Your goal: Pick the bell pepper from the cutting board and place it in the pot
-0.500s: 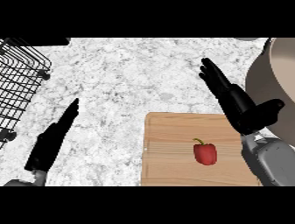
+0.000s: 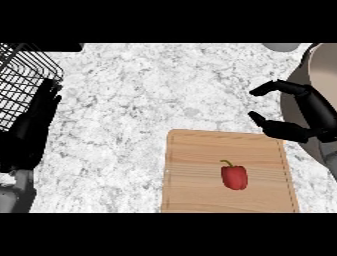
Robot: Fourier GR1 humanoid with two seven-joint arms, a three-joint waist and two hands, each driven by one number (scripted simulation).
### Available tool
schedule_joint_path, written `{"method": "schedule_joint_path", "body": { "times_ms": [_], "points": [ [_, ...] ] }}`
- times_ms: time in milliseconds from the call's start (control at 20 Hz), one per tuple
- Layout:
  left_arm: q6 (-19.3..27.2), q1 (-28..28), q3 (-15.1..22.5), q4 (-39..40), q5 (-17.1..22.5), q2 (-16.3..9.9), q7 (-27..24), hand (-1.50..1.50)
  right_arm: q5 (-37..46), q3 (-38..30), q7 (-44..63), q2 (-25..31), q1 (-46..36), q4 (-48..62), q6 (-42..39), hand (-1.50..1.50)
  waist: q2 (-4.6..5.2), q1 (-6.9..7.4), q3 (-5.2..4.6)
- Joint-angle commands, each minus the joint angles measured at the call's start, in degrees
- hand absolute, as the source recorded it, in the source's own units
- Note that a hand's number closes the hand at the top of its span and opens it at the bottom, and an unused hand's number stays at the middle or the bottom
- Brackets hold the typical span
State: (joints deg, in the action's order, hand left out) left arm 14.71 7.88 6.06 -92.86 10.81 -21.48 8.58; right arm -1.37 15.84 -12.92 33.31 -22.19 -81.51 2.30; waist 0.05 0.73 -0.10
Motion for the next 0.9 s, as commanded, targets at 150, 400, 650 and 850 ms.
{"method": "schedule_joint_path", "body": {
  "times_ms": [150,400,650,850],
  "points": [
    [0.85,3.04,-5.36,-1.91,2.95,-0.57,3.47,0.00,5.17,-2.29,-28.45,-1.06,7.37,8.21,2.86,-1.50,0.01,-0.54,0.21],
    [-0.71,2.27,-7.17,-3.31,3.61,-0.85,4.81,0.00,4.80,-4.52,-23.37,7.02,7.01,-0.39,-6.69,-1.50,-0.26,-0.97,0.08],
    [-1.08,2.68,-6.42,-0.23,2.66,0.11,3.08,0.00,11.94,3.49,-7.01,10.96,6.07,-9.37,-11.29,-1.50,-0.36,-1.09,-0.07],
    [0.55,3.38,-5.56,-0.69,1.09,0.67,4.13,0.00,19.40,10.86,3.58,13.64,6.02,-15.52,-15.51,-1.50,-0.50,-1.13,-0.11]
  ]
}}
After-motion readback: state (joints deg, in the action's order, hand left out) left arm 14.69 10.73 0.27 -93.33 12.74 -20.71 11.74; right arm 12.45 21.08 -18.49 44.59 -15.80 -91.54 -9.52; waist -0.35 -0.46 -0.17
